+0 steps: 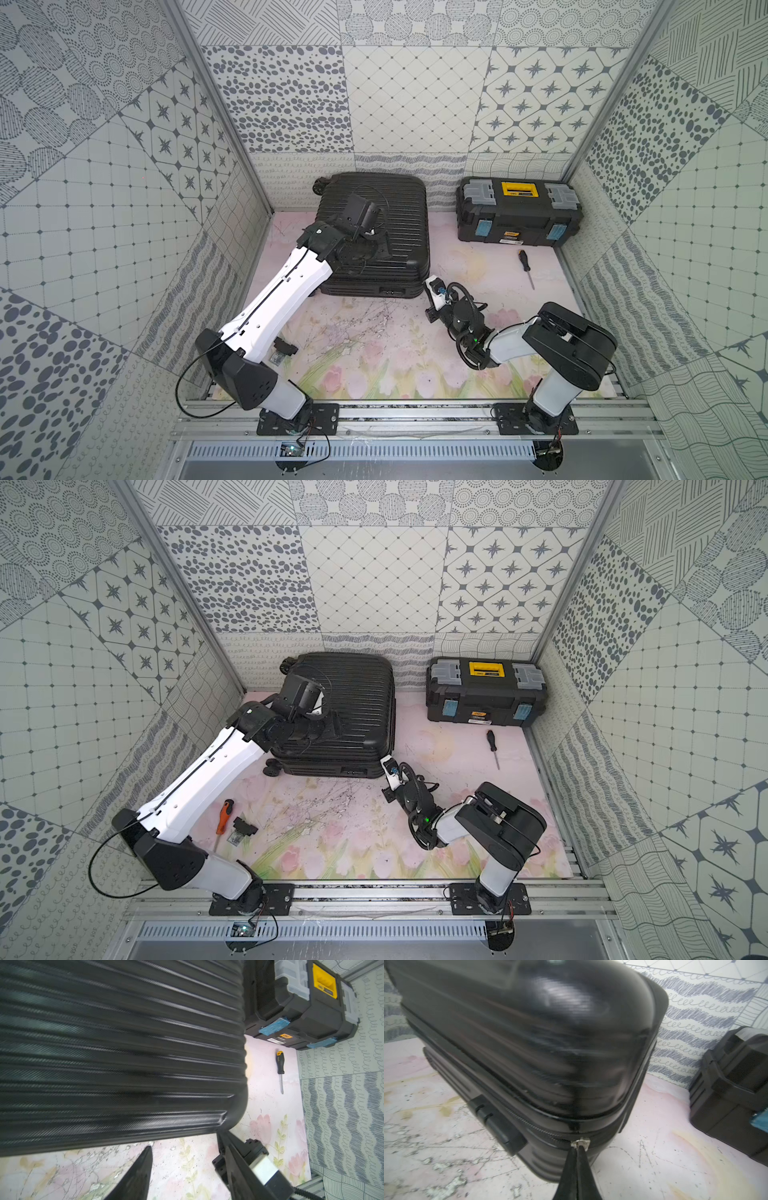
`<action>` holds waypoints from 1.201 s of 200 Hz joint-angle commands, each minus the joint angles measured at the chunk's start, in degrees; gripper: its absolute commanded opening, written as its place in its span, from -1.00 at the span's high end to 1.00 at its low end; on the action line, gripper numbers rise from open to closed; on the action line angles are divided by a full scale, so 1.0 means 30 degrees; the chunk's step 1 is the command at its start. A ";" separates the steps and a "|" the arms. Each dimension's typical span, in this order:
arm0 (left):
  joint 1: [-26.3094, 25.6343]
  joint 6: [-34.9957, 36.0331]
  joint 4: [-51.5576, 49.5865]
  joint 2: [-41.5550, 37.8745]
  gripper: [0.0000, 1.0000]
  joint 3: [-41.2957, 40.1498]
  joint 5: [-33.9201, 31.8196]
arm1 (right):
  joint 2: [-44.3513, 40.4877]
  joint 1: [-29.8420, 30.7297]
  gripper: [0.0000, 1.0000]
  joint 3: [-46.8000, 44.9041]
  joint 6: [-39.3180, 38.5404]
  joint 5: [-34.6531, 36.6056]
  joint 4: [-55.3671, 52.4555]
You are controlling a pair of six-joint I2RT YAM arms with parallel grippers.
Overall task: Open the suitcase zippers
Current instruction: Adjust the suitcase at the center of the board.
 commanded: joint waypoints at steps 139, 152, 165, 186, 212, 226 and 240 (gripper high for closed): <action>-0.3298 0.0735 -0.1307 0.3635 -0.07 0.1583 -0.1553 | 0.0914 0.6133 1.00 -0.0799 -0.0065 0.2856 0.2743; -0.3407 0.0534 -0.1336 0.3419 -0.07 0.0576 -0.1880 | 0.0792 0.6111 1.00 -0.0874 -0.0171 0.3505 0.2559; -0.3437 0.0446 -0.1244 0.3103 -0.07 -0.0514 -0.2115 | 0.0682 0.6103 1.00 -0.1029 -0.0248 0.4085 0.2523; -0.3527 0.0690 -0.1321 0.2798 -0.07 -0.1783 -0.2695 | 0.0279 0.6103 1.00 -0.1366 -0.0364 0.4721 0.2353; -0.3553 0.0944 -0.1643 0.2596 -0.08 -0.2755 -0.3356 | -0.0207 0.5851 1.00 -0.1782 -0.0409 0.5040 0.2393; -0.3546 0.1013 -0.1572 0.2407 -0.09 -0.3348 -0.3599 | -0.0588 0.5582 1.00 -0.1874 -0.0368 0.5001 0.2096; -0.3553 0.1040 -0.1519 0.2269 -0.09 -0.3719 -0.3605 | -0.0925 0.5214 1.00 -0.1982 -0.0339 0.4863 0.1924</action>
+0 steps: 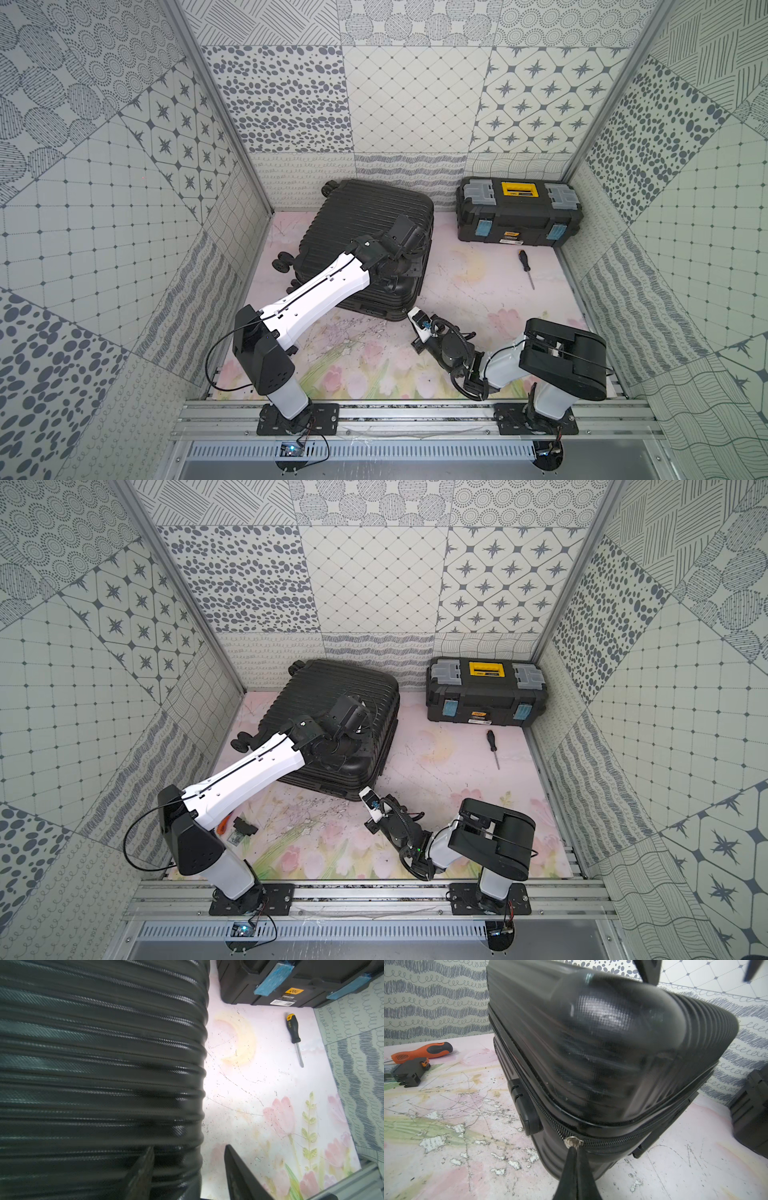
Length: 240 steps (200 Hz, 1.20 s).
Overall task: Open the suitcase zippers
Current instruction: Adjust the suitcase at the center of the board.
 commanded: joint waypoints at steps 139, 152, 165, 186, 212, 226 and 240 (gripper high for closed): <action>0.0083 0.0439 -0.3719 -0.0701 -0.09 -0.2971 -0.1109 | -0.2808 -0.3824 1.00 -0.0899 0.0165 -0.0946 -0.2532; 0.0074 0.0441 -0.3680 -0.0772 -0.09 -0.3152 -0.1033 | -0.2706 -0.3961 1.00 -0.0811 -0.0363 -0.1106 -0.2689; 0.0075 0.0452 -0.3694 -0.0789 -0.08 -0.3331 -0.1032 | -0.2685 -0.4061 1.00 -0.0661 -0.1129 -0.1347 -0.3199; 0.0075 0.0575 -0.3726 -0.0922 -0.08 -0.3449 -0.1162 | -0.2981 -0.4174 1.00 -0.0423 -0.2439 -0.1856 -0.4542; 0.0060 0.0627 -0.3981 -0.1259 -0.08 -0.3286 -0.1325 | -0.3366 -0.4322 1.00 -0.0031 -0.3371 -0.1082 -0.6180; 0.0091 0.0718 -0.4233 -0.1560 -0.09 -0.3022 -0.1440 | -0.3825 -0.4543 1.00 -0.0205 -0.2989 -0.1240 -0.6316; 0.0102 0.0994 -0.4787 -0.2053 -0.12 -0.2358 -0.2227 | -0.4244 -0.4789 1.00 -0.0226 -0.2149 -0.1786 -0.6802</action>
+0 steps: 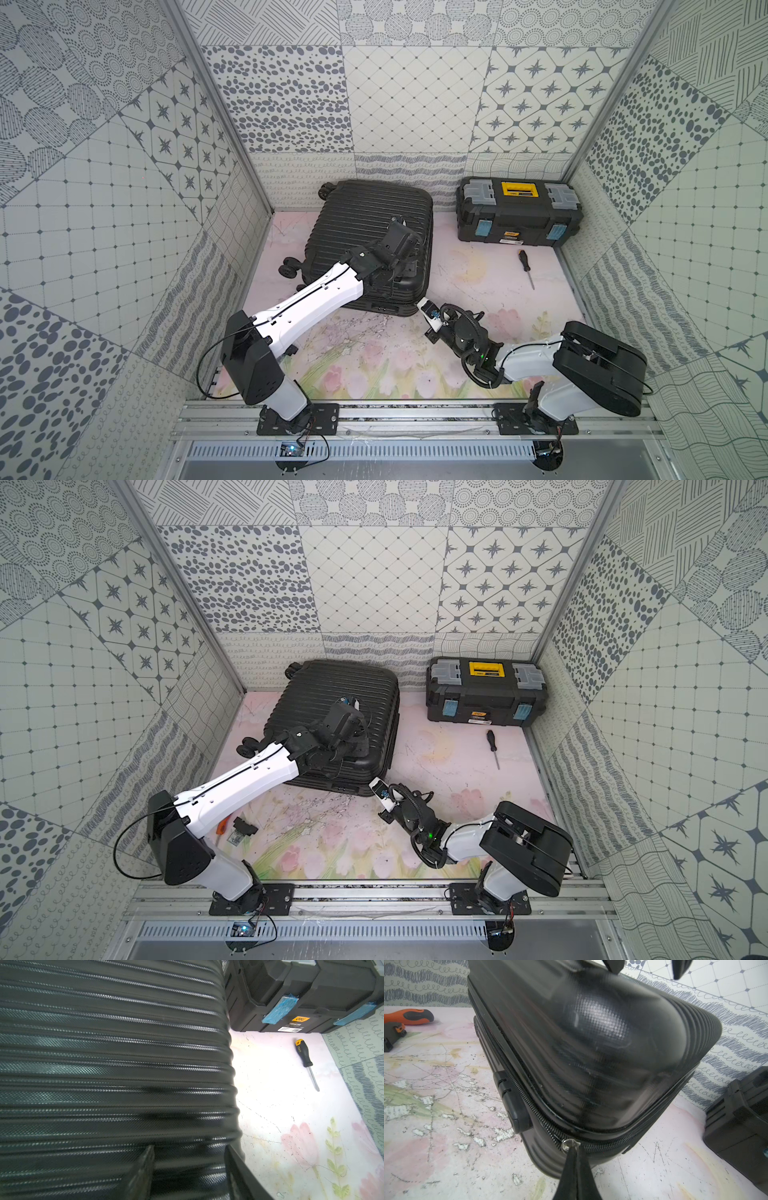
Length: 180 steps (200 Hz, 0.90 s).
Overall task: Open the suitcase zippers
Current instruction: Adjust the suitcase at the center of the board, then unzip the zipper on the suitcase.
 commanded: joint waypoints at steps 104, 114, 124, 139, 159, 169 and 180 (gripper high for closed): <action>1.2655 -0.4632 -1.0962 -0.6195 -0.56 -0.1255 0.2200 | -0.0426 -0.1349 1.00 -0.0098 0.2529 0.0438 -0.1204; 1.3515 -0.5249 -1.1049 -0.5928 -0.57 -0.1333 0.2755 | -0.0382 -0.1340 1.00 -0.0109 0.2535 0.0345 -0.1125; 1.4416 -0.5912 -1.1140 -0.5692 -0.58 -0.1298 0.3500 | -0.0321 -0.1348 1.00 -0.0166 0.2526 0.0263 -0.1041; 1.5716 -0.6567 -1.0841 -0.5477 -0.59 -0.1261 0.4538 | -0.0300 -0.1348 1.00 -0.0230 0.2553 0.0096 -0.0976; 1.6917 -0.7592 -0.9947 -0.5177 -0.61 -0.1373 0.5577 | -0.0226 -0.1345 1.00 -0.0256 0.2650 -0.0192 -0.0909; 1.7312 -0.8269 -0.9177 -0.4960 -0.62 -0.1590 0.6183 | -0.0085 -0.1344 1.00 -0.0256 0.2737 -0.0316 -0.0830; 1.7539 -0.8832 -0.8158 -0.4614 -0.66 -0.1777 0.6922 | 0.0057 -0.1327 1.00 -0.0241 0.2766 -0.0436 -0.0708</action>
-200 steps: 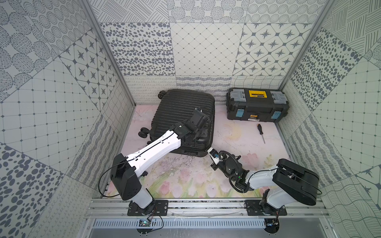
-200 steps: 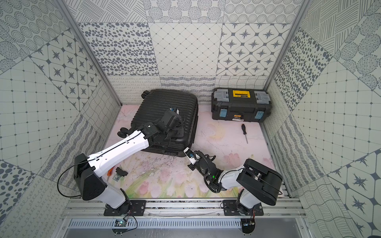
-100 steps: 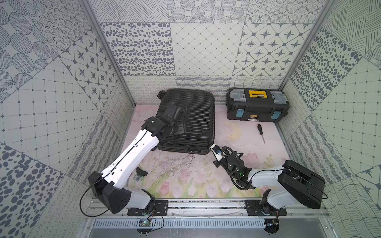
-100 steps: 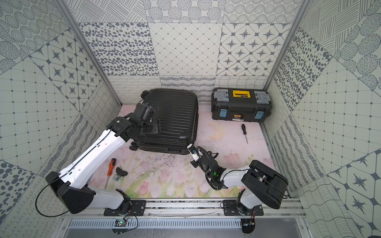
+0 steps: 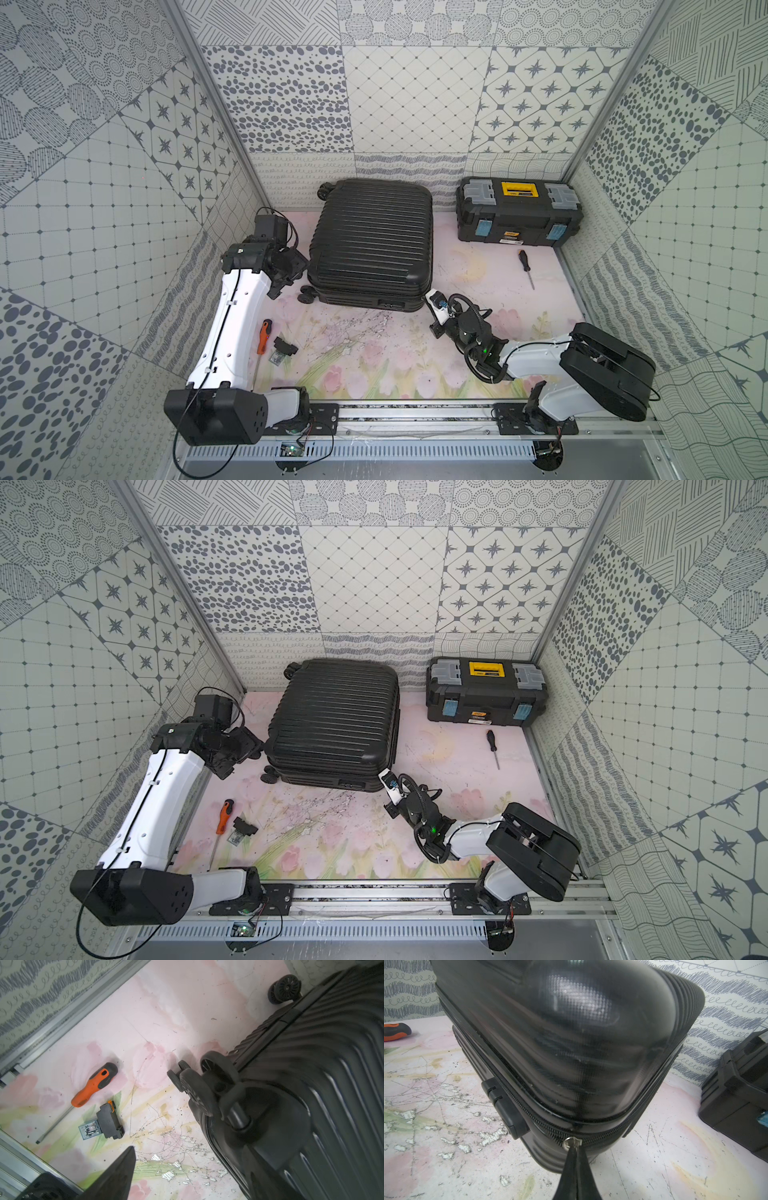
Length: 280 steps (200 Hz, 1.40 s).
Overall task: Open the suitcase zippers
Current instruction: Unzip the zipper on the suitcase.
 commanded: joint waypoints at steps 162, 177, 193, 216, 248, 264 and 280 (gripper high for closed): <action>0.1178 -0.4796 0.6182 0.3359 0.58 -0.2485 0.4292 | 0.1588 -0.1151 1.00 0.0238 0.1580 0.0401 -0.0133; 0.1238 -0.4277 0.5446 0.3270 0.92 -0.2544 0.3407 | 0.1577 -0.1703 1.00 0.0257 0.1747 0.0348 -0.0089; 0.1382 -0.3799 0.5001 0.3392 1.00 -0.2470 0.3080 | 0.1708 -0.2140 1.00 0.0341 0.1725 0.0290 -0.0062; 0.1427 -0.3407 0.4860 0.3597 1.00 -0.2288 0.3142 | 0.2022 -0.2732 1.00 0.0675 0.1597 0.0218 -0.0140; 0.1391 -0.2913 0.4635 0.3840 1.00 -0.2016 0.3011 | 0.2376 -0.3682 1.00 0.1270 0.1513 -0.0158 -0.0254; 0.1289 -0.2725 0.4668 0.3869 1.00 -0.1987 0.2966 | 0.2612 -0.4167 1.00 0.1734 0.1416 -0.0404 -0.0291; 0.1147 -0.2438 0.4746 0.3907 1.00 -0.1943 0.2859 | 0.2867 -0.4786 1.00 0.2318 0.1509 -0.1073 -0.0346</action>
